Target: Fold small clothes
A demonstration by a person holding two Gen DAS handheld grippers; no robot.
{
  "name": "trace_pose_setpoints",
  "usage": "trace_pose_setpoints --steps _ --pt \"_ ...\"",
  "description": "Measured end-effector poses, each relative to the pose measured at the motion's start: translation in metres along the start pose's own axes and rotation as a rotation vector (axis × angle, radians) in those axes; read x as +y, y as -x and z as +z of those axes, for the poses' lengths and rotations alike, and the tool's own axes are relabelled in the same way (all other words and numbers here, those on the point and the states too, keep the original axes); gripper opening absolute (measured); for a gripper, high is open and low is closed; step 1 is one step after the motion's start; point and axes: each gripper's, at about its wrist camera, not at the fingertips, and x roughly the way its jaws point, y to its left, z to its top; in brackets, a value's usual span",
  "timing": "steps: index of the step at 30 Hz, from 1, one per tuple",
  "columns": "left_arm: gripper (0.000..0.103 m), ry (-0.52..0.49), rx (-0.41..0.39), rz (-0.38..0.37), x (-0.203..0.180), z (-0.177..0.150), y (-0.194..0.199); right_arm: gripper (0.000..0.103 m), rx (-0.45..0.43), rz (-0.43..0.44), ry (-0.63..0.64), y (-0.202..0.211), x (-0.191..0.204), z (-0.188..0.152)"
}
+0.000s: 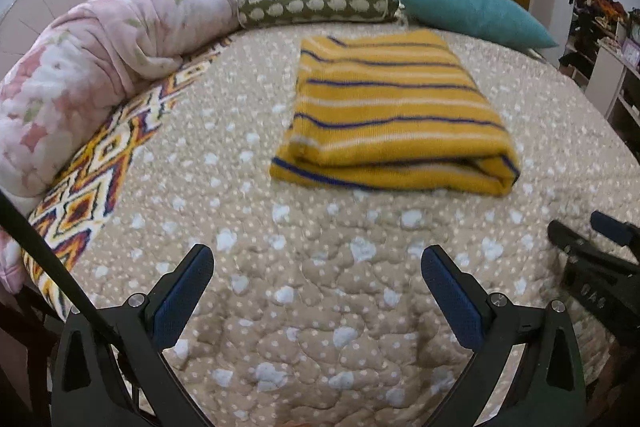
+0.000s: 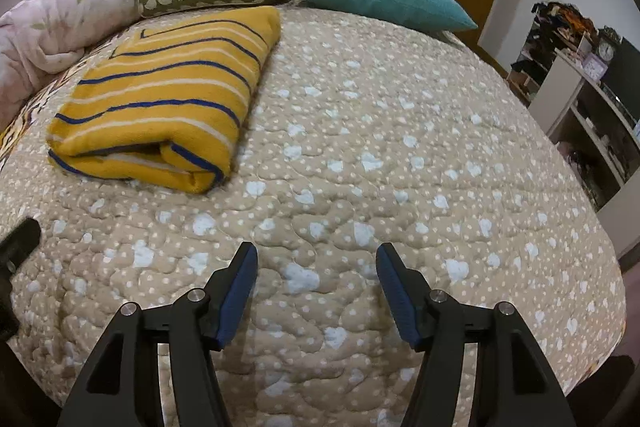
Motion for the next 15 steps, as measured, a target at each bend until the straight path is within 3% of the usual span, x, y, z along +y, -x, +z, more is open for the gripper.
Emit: trace_pose_setpoints --steps 7,15 --pt "0.103 -0.020 0.061 0.002 -0.006 -0.011 -0.020 0.067 -0.001 -0.009 -0.006 0.000 -0.002 -0.003" --pt "0.103 -0.001 0.074 -0.013 -0.006 -0.016 -0.030 0.068 -0.003 -0.010 -0.008 -0.002 -0.003 -0.003"
